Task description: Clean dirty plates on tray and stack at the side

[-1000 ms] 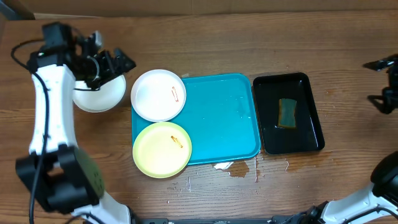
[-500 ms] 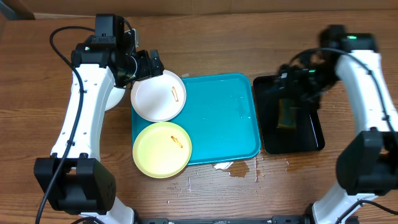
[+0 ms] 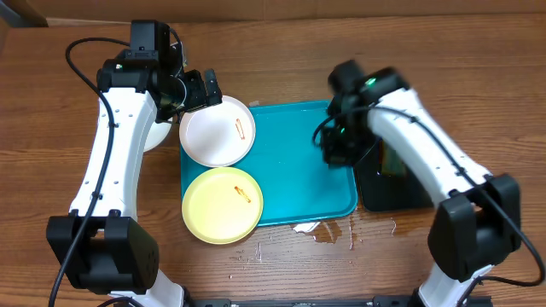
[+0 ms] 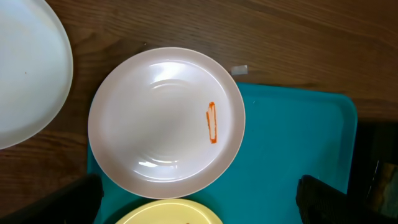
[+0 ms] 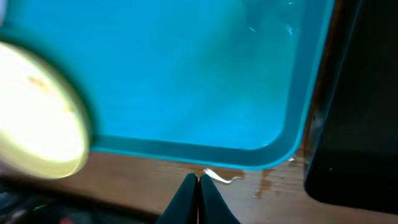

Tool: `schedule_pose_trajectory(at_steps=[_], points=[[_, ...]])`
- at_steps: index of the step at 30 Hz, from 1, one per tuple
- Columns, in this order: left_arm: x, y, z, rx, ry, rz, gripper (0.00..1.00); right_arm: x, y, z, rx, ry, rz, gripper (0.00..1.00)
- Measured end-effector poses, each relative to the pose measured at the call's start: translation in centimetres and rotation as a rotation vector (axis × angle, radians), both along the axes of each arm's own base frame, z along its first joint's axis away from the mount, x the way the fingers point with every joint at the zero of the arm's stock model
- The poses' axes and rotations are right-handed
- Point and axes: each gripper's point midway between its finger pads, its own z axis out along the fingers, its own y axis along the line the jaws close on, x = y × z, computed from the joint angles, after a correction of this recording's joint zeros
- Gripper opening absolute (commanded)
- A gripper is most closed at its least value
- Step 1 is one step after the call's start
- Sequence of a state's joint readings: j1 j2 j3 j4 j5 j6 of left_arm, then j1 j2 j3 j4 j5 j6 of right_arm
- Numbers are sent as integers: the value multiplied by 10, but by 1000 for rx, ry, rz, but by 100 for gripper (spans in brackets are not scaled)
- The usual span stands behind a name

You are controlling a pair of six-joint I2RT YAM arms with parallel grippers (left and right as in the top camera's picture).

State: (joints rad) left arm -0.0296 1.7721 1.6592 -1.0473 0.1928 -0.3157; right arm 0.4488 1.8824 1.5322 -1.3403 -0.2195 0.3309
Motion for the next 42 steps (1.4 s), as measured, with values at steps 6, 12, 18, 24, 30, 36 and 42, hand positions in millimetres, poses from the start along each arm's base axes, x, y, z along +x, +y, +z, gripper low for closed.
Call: schedule_pose_trajectory(at_steps=[6,12,18,24,30,36,42], points=[[0,0,0,0,0,0,100,-18,-3,-49,-79,-3,17,4],[0,0,0,0,0,0,100,-25,-10,-75,-98,-14,6,4],[0,0,0,0,0,0,100,-31,-14,-83,-113,0,0,4],[0,0,0,0,0,0,100,-41,-18,-84,-137,35,-25,4],[0,0,0,0,0,0,100,-52,-10,-83,-153,51,-6,4],[0,0,0,0,0,0,100,-63,-3,-84,-223,28,8,4],[0,0,0,0,0,0,100,-45,1,-88,-231,-62,-23,4]])
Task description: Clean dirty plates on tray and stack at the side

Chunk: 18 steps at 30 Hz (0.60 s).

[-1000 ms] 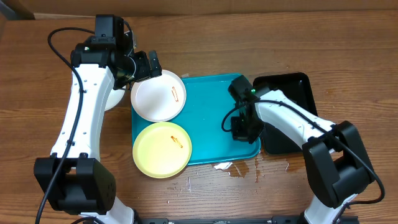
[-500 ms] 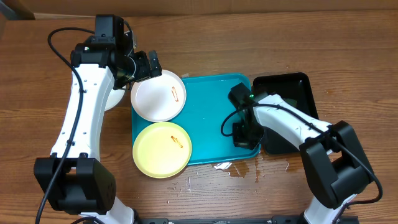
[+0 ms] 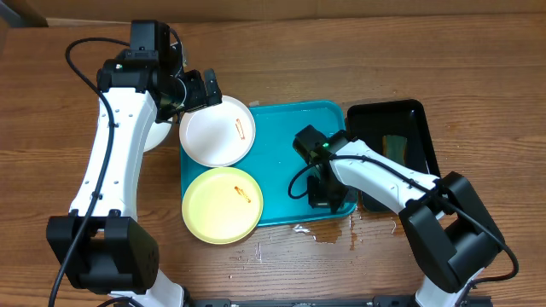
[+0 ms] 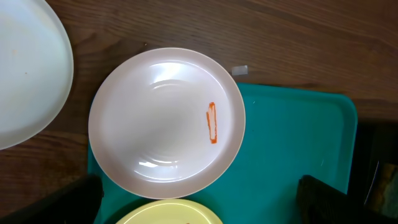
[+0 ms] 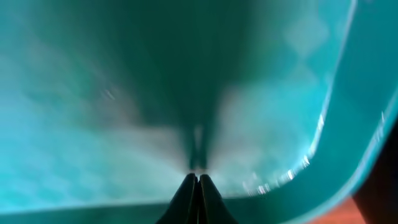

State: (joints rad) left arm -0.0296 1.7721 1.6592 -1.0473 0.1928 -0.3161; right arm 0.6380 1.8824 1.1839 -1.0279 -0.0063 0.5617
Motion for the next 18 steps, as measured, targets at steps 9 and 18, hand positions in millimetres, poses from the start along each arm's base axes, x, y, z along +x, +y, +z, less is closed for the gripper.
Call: schedule_pose_trajectory(at_steps=[9,18], points=[[0,0,0,0,0,0,100,-1,-7,-4,-22,-1,-44,4],[0,0,0,0,0,0,100,-17,-16,-7,-35,30,-66,4]])
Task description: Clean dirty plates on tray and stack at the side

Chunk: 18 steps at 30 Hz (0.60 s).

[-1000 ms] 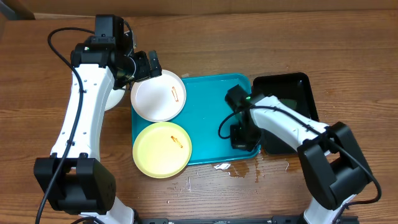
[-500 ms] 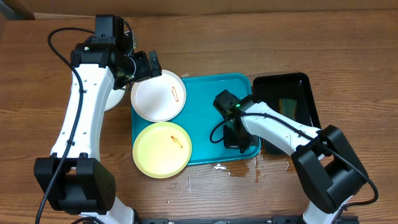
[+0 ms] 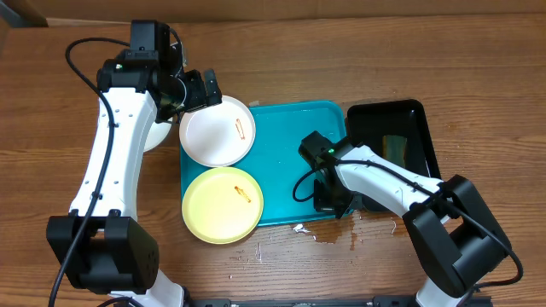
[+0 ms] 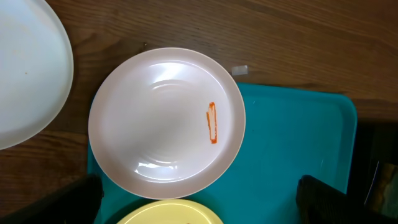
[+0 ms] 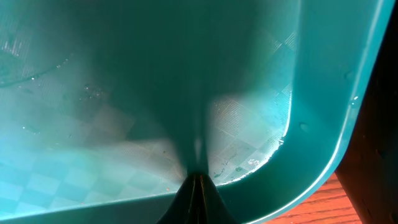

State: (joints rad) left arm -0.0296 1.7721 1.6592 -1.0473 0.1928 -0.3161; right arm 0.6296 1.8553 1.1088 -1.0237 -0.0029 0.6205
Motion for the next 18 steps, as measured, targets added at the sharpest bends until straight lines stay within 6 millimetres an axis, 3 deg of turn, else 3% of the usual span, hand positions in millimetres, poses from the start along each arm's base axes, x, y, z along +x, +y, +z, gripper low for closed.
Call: schedule_pose_trajectory(at_steps=[18], points=[[0,0,0,0,0,0,100,-16,-9,1,-30,64,-8,4]])
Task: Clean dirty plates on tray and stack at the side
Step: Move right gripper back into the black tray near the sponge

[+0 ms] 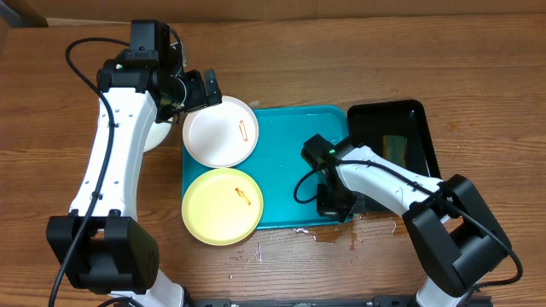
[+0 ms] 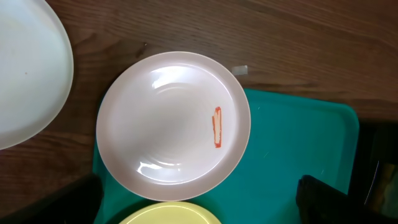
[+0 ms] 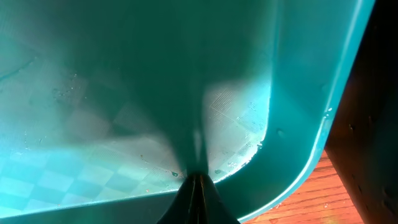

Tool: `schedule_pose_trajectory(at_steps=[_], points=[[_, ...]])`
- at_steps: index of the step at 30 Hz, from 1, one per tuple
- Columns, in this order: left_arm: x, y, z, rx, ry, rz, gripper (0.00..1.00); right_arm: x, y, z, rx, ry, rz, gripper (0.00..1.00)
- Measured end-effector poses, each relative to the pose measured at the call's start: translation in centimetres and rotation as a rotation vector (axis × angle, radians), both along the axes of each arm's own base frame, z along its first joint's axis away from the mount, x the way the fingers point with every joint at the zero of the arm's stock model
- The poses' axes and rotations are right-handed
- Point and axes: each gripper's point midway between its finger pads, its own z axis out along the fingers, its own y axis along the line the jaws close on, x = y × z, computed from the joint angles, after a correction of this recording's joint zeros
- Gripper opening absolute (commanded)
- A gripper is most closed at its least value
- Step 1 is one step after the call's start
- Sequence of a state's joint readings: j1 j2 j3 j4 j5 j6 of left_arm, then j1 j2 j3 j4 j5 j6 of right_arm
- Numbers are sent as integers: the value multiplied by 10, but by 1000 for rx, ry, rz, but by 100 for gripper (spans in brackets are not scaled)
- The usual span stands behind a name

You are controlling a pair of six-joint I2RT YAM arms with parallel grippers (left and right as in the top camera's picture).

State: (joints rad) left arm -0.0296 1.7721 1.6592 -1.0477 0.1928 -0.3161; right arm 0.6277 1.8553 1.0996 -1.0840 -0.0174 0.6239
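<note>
The teal tray holds a white plate with an orange smear at its back left and a yellow plate with an orange smear at its front left. Both plates overhang the tray's left edge. My left gripper hangs open above the white plate, its dark fingers at the frame's lower corners. My right gripper is shut with nothing in it, its tips pressed on the wet tray floor near the front right corner.
A black bin with a sponge stands right of the tray. A large white plate lies on the table left of the tray, partly under my left arm. Drops of water and paper scraps lie in front of the tray.
The tray with both plates has shifted slightly to the right. My right gripper, still shut on the tray floor, sits a little closer to the corner. The left arm has not moved.
My right gripper was first up over the tray's right edge beside the black bin. Then it was down and shut on the tray floor at the front right, then nearer the corner. Now the tray stands slightly further right. My left gripper stayed open above the white plate.
</note>
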Motion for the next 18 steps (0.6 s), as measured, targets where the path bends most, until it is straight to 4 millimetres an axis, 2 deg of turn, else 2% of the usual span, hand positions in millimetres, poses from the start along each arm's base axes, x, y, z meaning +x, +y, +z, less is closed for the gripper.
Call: schedule_pose_trajectory(at_steps=[3,5,10,12,13,18], points=[[0,0,0,0,0,0,100,5,1,4,8,8,13,4],[0,0,0,0,0,0,100,16,4,15,17,8,19,4],[0,0,0,2,0,0,100,67,4,66,77,-70,-29,4],[0,1,0,3,0,1,100,88,-11,85,93,-103,-84,4],[0,1,0,3,0,1,100,90,-15,87,94,-105,-93,4],[0,1,0,3,0,1,100,110,-60,88,95,-115,-232,4]])
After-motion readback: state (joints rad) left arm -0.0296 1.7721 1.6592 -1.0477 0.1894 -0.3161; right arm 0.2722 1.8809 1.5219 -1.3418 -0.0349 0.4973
